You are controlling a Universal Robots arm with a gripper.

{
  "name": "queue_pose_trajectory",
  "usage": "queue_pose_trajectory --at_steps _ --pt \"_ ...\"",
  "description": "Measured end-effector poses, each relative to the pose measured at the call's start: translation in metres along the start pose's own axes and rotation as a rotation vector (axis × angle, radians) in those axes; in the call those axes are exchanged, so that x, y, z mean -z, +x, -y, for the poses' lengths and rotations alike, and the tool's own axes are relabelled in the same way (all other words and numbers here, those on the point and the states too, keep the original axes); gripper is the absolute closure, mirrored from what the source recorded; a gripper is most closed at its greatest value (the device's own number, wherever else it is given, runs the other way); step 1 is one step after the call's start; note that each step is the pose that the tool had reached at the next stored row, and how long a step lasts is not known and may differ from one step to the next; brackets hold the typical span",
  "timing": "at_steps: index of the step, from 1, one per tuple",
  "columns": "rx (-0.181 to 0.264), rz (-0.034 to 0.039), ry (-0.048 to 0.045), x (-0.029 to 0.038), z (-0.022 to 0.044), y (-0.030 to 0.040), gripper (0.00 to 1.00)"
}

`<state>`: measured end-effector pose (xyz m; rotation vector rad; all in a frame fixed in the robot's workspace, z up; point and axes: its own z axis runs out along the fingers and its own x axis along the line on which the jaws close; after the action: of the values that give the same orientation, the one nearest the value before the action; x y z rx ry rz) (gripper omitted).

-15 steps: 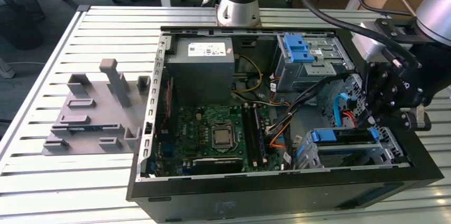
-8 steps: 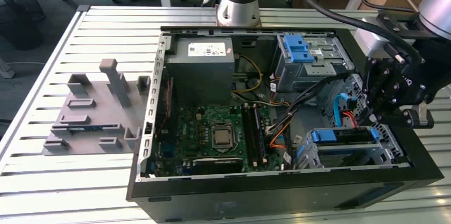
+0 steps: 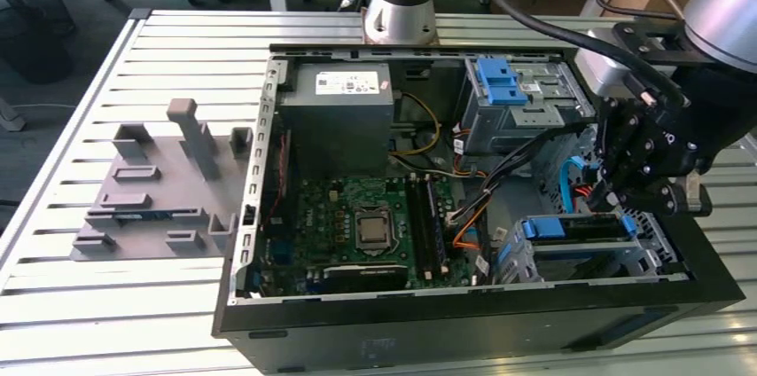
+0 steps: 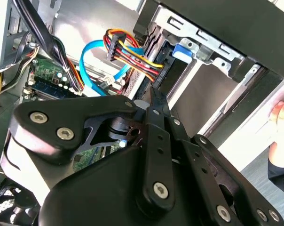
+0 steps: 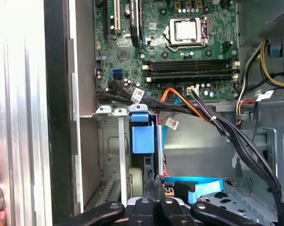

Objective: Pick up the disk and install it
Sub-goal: 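Insert the second disk wire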

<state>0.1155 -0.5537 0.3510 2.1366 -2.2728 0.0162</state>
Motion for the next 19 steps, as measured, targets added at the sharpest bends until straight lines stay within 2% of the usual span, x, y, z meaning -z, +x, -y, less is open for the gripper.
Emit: queue_pose_trajectory --at_steps 8,15,19 --pt "0.0 0.0004 0.0 0.0137 -0.0017 0.0004 0.89" --pt "0.0 0.002 0.0064 0.0139 -0.0114 0.001 0.89" --pt "0.0 0.0022 0.0092 0.0177 -0.0133 0.0011 0.89"
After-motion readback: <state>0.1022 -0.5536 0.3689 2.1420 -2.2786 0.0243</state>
